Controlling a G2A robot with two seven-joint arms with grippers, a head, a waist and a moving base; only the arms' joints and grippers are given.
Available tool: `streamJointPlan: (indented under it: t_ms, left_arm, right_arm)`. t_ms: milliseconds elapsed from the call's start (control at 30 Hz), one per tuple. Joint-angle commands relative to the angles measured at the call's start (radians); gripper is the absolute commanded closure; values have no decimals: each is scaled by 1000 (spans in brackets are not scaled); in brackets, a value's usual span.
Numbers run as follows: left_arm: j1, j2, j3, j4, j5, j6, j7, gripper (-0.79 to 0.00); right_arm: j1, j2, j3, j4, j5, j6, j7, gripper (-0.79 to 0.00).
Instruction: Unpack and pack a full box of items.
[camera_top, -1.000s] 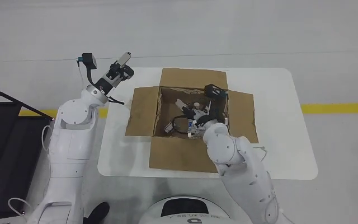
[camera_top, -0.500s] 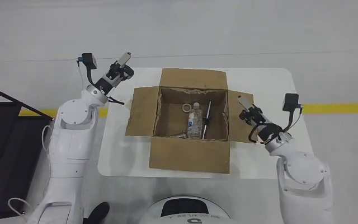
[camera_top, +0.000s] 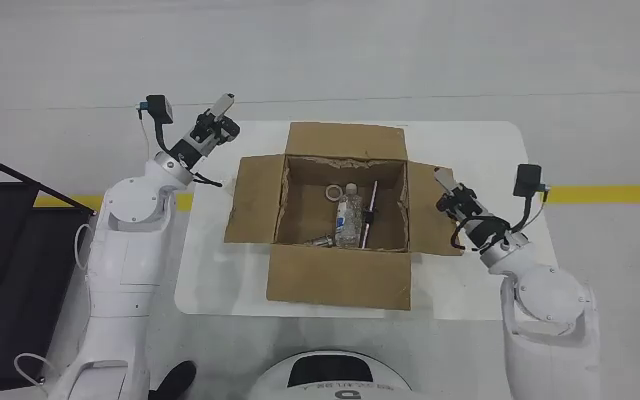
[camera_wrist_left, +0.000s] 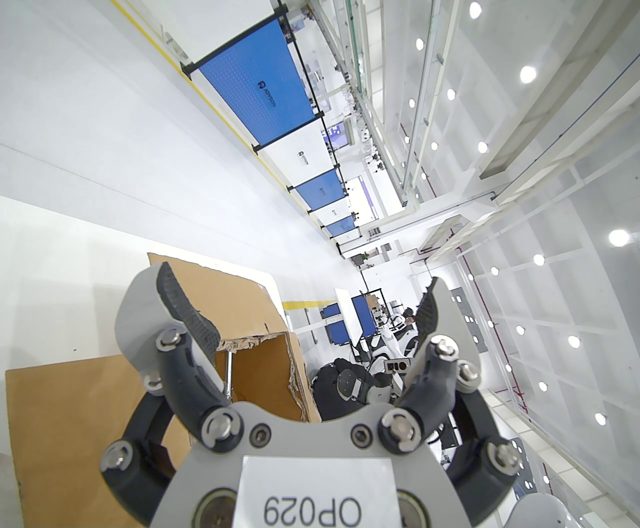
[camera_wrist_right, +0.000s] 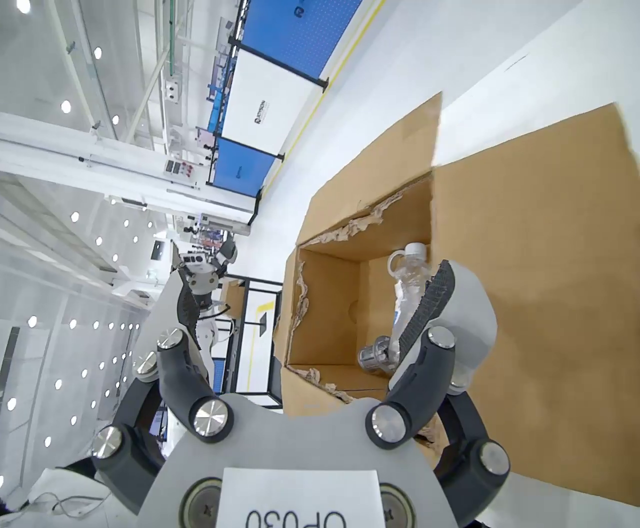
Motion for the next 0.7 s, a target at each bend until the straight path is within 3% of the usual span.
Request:
streamJointPlan:
  t_ms: [0, 100, 167, 300, 467, 667]
  left_arm:
    - [0, 0, 0, 0, -1, 0, 0, -785]
    - [0, 0, 0, 0, -1, 0, 0, -785]
    - [0, 0, 0, 0, -1, 0, 0, -785]
    - [0, 0, 0, 0, -1, 0, 0, -785]
    - [0, 0, 0, 0, -1, 0, 0, -785]
    - [0, 0, 0, 0, -1, 0, 0, -785]
  right_arm:
    - [25, 7, 125, 71, 173, 15, 14, -785]
    - [76, 20, 234, 191, 235, 62, 16, -785]
    - [122, 33, 263, 273, 181, 113, 17, -785]
    - [242, 64, 227, 446, 61, 170, 139, -785]
    - [378, 90, 150, 663, -13, 162, 258, -785]
    - [438, 110, 109, 759, 3, 157, 417, -785]
